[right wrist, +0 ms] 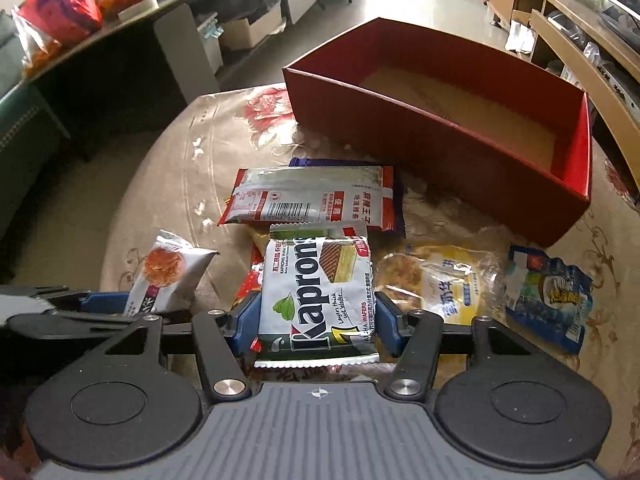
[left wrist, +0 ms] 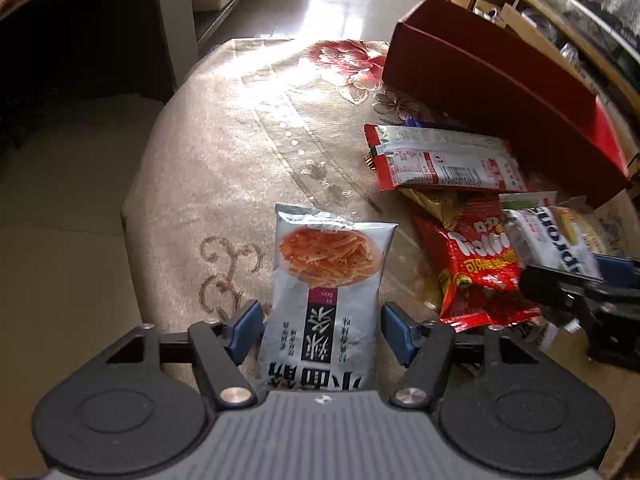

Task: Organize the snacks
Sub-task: 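Lift both held packets and carry them over the red box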

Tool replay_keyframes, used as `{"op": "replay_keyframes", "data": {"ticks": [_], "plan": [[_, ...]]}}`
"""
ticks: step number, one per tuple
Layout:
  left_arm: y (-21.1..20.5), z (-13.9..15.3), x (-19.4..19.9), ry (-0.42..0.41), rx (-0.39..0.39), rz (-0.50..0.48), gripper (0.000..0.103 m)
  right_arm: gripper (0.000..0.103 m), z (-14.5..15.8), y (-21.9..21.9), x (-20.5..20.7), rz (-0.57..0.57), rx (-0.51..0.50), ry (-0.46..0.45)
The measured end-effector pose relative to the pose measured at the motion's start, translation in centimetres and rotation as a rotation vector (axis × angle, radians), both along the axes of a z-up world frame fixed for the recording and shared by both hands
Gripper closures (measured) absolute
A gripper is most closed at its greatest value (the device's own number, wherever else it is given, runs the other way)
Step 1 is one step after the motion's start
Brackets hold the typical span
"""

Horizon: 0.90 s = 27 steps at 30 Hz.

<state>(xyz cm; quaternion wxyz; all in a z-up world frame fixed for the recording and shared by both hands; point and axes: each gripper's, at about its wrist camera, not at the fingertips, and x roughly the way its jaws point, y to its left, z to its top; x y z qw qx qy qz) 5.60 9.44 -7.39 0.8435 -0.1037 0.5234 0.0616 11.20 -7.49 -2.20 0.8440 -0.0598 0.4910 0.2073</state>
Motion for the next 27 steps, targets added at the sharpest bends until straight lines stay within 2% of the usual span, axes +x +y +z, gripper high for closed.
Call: {"op": "replay_keyframes", "data": {"ticks": [3,5,7,10,19,27], "plan": [[-1.0,-0.2,0.4,0.009,0.05,-0.008,0.033,0.038,0.1,-0.3,-0.2,-0.001,0.003,0.0],[-1.0,-0.1,0.2,0.009,0.056,0.007,0.039,0.037,0.2,-0.5,-0.3,-0.003,0.01,-0.001],[-0.6,0.2,0.0,0.008,0.03,0.024,0.053,0.038,0.4,-0.7,-0.4,-0.007,0.015,-0.009],[-0.1,0.5,-0.4,0.01,-0.031,0.047,0.059,0.038,0.8,-1.0,-0.7,-0.007,0.02,-0.022],[-0.7,2.1,-1.1,-0.033,-0.069,0.044,0.062,0.038,2.1,-2.2,-1.3,-0.027,0.037,-0.065],[-1.5,5.1,-0.1,-0.118,-0.113,0.019,0.062,0.038,3.3,-3.5,-1.0,-0.058,0.072,-0.097]]}}
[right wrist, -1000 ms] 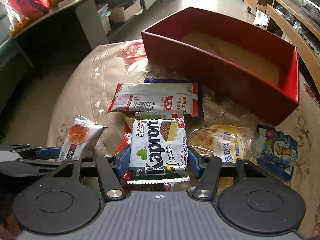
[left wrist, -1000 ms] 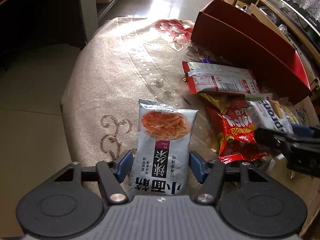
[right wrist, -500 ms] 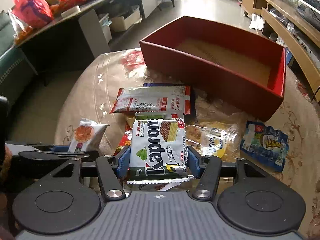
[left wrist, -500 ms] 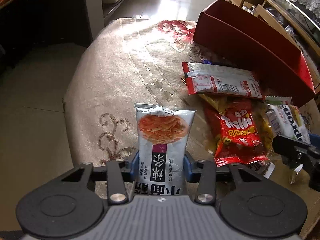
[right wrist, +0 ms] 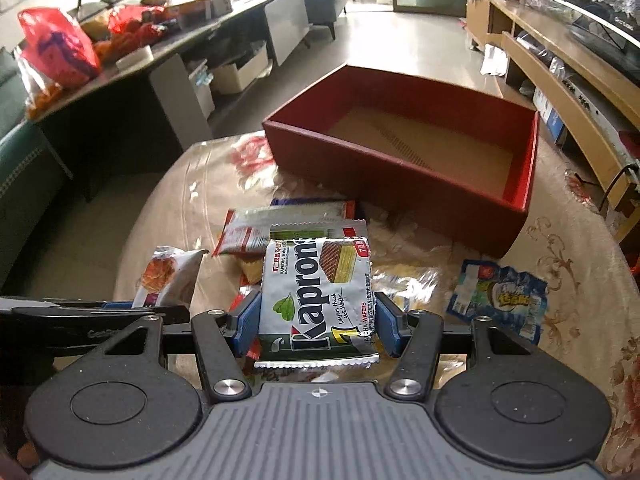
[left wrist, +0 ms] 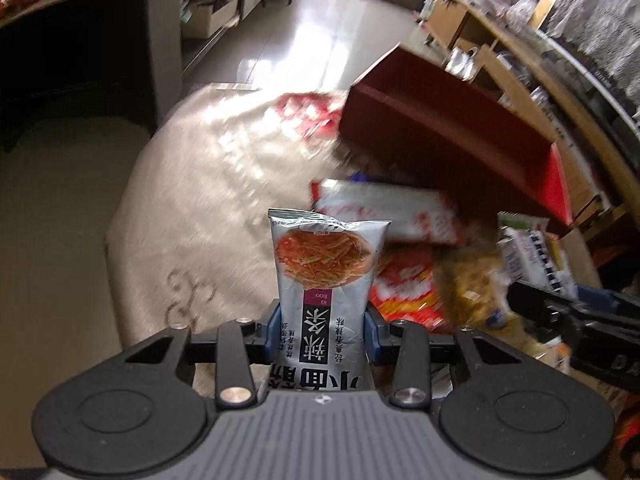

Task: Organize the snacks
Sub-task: 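Lift both held packets and carry them over the red box, then lower both packets into the red box and open both tools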

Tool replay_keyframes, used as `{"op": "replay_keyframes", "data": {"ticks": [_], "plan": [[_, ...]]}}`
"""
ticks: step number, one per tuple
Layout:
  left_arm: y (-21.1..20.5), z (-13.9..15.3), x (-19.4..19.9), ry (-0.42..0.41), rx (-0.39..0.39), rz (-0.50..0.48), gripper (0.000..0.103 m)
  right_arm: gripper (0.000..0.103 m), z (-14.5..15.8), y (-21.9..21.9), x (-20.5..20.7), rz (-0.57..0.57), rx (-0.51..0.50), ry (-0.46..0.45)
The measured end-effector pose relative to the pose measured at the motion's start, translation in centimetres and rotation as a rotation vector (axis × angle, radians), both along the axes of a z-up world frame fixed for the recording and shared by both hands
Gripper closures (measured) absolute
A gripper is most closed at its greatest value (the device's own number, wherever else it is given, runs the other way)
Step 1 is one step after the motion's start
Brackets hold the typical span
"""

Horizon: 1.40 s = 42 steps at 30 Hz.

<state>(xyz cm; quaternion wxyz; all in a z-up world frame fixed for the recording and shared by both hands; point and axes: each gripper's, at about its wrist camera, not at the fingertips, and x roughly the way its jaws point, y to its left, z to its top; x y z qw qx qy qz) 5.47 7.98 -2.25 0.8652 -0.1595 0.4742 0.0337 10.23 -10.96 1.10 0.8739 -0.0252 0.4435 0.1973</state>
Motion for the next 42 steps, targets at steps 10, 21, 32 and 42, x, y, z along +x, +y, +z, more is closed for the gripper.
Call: {"op": "replay_keyframes", "data": {"ticks": [10,21,32,42], "plan": [[-2.5,4.2,5.3,-0.114,0.009,-0.053,0.062,0.038,1.9,-1.9,3.2,-0.084,0.056,-0.054],[-5.7,6.8,14.6,-0.206,0.049,-0.083,0.062,0.038,2.1,-4.0,8.8,-0.186,0.063,-0.097],[-7.9,4.6,22.8,-0.24,0.079,-0.108,0.062,0.038,0.3,-4.6,14.3,-0.225,0.049,-0.101],[-9.2,-0.7,24.6,-0.131,0.169,-0.142,0.062,0.038,-3.2,-4.0,16.9,-0.238,0.013,-0.037]]}}
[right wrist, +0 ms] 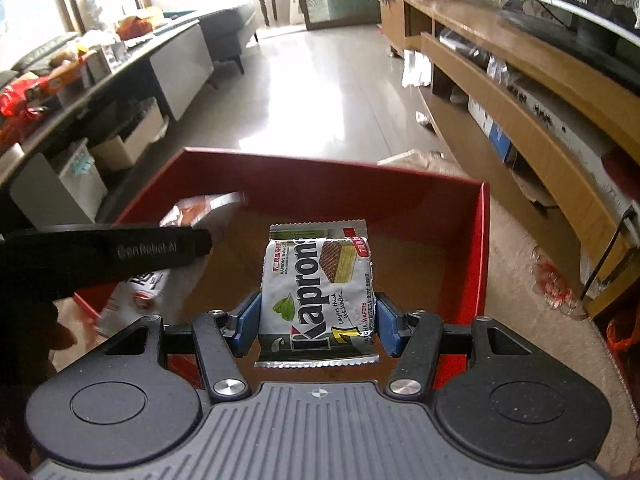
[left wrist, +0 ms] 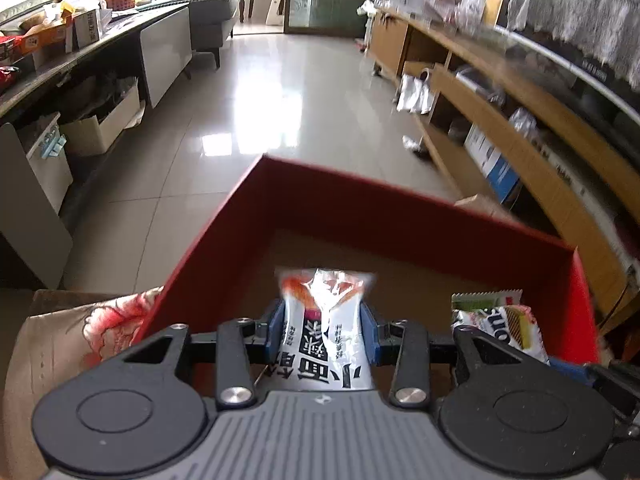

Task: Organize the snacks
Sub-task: 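Lower both packets into the red box and open both tools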

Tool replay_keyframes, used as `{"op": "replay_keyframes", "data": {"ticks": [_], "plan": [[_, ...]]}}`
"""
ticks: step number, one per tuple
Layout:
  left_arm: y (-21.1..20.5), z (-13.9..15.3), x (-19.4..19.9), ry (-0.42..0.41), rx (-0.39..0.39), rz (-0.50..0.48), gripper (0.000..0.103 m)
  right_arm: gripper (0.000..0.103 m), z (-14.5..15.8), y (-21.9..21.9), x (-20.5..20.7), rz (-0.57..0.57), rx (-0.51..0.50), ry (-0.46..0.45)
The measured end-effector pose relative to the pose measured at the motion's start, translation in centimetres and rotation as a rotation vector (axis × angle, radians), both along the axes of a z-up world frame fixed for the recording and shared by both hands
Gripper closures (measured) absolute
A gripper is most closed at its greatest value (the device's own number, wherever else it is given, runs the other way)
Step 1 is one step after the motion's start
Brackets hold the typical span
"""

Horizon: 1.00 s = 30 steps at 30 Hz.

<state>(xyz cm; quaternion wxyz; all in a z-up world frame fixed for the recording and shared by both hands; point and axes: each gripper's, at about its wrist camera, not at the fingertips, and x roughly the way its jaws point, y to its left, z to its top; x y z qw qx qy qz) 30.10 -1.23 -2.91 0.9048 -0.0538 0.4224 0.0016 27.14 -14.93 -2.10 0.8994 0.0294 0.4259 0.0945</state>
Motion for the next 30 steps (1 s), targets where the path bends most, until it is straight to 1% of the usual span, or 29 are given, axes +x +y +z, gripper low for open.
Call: {"op": "replay_keyframes", "data": {"ticks": [3,5,8,11,20,22,24,25,27,30], "plan": [[-0.1,-0.2,-0.6,0.01,0.026,-0.004,0.062,0.038,-0.7,0.2,0.0,0.006,-0.017,0.018],[-0.2,-0.1,-1.0,0.011,0.045,-0.01,0.062,0.038,-0.7,0.5,-0.2,0.017,-0.044,0.012],[-0.3,0.1,-1.8,0.017,0.062,-0.015,0.062,0.038,-0.7,0.6,-0.5,0.023,-0.045,0.02],[-0.5,0.2,-2.6,0.025,0.074,-0.026,0.061,0.037,-0.8,0.9,-0.8,0.036,-0.067,0.028],[-0.2,0.9,-5.1,0.062,0.043,-0.034,0.06,0.037,-0.9,1.3,-1.9,0.058,-0.125,0.072],[-0.2,1.0,-5.5,0.061,0.044,-0.037,0.06,0.037,-0.9,1.3,-2.2,0.061,-0.135,0.076],[-0.1,1.3,-5.8,0.05,0.043,-0.033,0.059,0.032,-0.8,1.2,-2.5,0.059,-0.136,0.079],[-0.1,1.6,-6.0,0.044,0.039,-0.033,0.059,0.028,-0.6,1.0,-2.6,0.051,-0.133,0.075],[-0.2,2.1,-6.4,0.027,0.036,-0.039,0.057,0.028,-0.2,0.8,-3.0,0.045,-0.128,0.059],[-0.3,3.1,-6.9,-0.011,0.051,-0.041,0.053,0.026,0.6,0.8,-3.7,0.038,-0.123,0.028]]}}
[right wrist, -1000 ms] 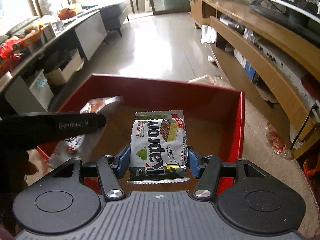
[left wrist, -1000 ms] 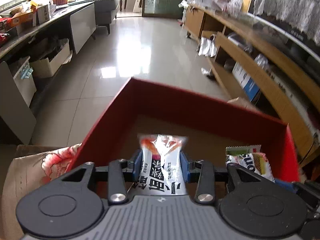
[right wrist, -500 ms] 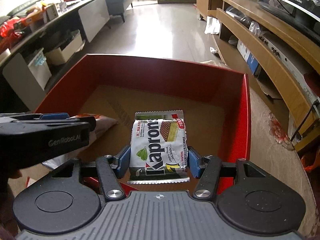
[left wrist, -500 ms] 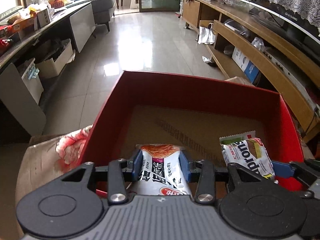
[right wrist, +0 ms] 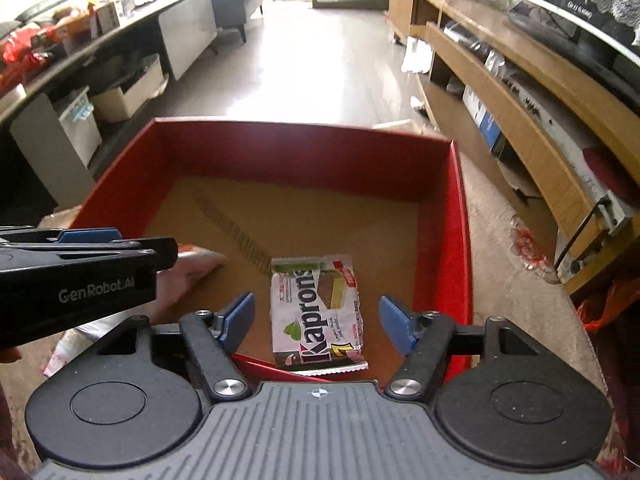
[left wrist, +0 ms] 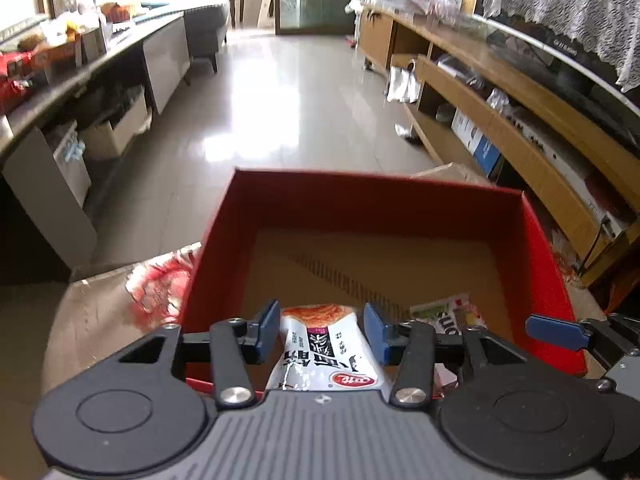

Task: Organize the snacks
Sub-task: 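Lower both packets into the red box and open both tools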

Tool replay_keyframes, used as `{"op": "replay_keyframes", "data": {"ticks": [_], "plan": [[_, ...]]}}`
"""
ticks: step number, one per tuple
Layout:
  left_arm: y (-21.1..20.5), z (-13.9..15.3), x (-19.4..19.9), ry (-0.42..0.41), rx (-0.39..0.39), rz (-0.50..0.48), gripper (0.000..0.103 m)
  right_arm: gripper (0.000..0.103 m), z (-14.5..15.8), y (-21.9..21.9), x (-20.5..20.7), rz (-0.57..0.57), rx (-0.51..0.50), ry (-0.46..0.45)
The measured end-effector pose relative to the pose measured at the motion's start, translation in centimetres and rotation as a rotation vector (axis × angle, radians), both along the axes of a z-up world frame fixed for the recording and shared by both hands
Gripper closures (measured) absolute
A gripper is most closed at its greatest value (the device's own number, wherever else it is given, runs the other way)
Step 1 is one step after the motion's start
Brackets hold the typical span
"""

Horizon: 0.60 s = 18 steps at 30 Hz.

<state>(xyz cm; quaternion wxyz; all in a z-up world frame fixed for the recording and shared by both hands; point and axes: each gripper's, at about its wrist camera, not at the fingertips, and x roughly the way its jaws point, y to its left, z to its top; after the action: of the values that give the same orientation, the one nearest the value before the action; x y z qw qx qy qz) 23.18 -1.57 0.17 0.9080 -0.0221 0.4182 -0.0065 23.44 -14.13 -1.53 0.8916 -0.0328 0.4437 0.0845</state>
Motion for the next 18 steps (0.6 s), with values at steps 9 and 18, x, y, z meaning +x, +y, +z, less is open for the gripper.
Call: {"op": "replay_keyframes", "data": {"ticks": [9,18], "plan": [[0.6,2.0,-1.8,-0.07,0.013,-0.009,0.042,0.023,1.7,0.5,-1.5,0.014,-0.017,-0.086],[2.6,2.8,-3.9,-0.073,-0.027,0.015,0.036,0.021,3.0,-0.1,-3.1,0.007,-0.003,-0.127]]}}
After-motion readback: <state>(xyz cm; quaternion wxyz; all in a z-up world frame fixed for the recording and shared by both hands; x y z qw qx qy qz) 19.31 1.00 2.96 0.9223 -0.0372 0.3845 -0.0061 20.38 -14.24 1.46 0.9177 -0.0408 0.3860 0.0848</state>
